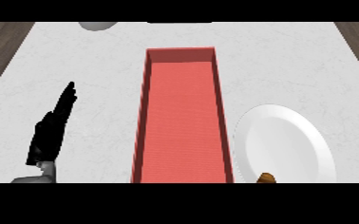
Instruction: Pick the croissant from the plate and place it in the cardboard box
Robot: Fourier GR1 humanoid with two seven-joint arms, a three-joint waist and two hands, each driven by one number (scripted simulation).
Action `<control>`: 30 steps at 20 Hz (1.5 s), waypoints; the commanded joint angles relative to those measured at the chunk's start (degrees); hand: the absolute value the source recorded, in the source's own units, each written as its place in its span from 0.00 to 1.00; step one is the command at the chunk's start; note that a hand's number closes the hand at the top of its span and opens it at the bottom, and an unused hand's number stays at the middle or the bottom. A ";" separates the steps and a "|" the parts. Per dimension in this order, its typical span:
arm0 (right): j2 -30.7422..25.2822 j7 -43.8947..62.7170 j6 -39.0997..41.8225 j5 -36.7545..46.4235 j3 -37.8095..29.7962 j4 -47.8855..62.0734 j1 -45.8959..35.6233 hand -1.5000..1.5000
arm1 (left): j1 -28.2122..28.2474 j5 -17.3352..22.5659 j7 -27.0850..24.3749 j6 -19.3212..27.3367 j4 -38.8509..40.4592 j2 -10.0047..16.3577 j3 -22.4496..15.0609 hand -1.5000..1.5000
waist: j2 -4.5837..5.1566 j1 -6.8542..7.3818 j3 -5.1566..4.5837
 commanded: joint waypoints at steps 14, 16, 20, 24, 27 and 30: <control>4.34 9.24 6.43 -9.82 -4.78 1.86 -25.33 1.00 | -1.28 -1.99 -0.04 0.21 0.13 -0.77 -1.46 0.50 | 1.19 2.72 -0.11; 4.34 9.29 7.23 -12.86 -7.89 3.32 -27.81 1.00 | -2.82 -1.23 2.24 -0.76 -1.03 -0.20 -1.18 0.50 | 1.29 3.02 -0.08; 4.37 11.29 3.99 -19.13 -12.23 9.47 -32.00 1.00 | -1.51 -1.39 0.47 -1.50 -1.42 -0.55 -2.38 0.50 | 1.63 4.32 -0.10; 4.53 12.74 2.50 -26.79 -19.08 18.01 -38.56 1.00 | -1.44 -0.81 -1.77 -1.18 0.28 -0.47 -1.02 0.50 | 1.61 4.33 -0.06; 4.63 13.25 2.91 -32.78 -24.88 25.88 -46.69 1.00 | -2.45 -1.65 -2.03 -1.32 2.00 -0.71 -1.82 0.50 | 1.56 4.06 -0.05; 4.68 13.90 0.76 -36.94 -29.58 35.73 -53.17 1.00 | -2.70 -0.49 -0.06 -1.96 1.19 -0.12 -0.69 0.50 | 1.23 3.89 0.02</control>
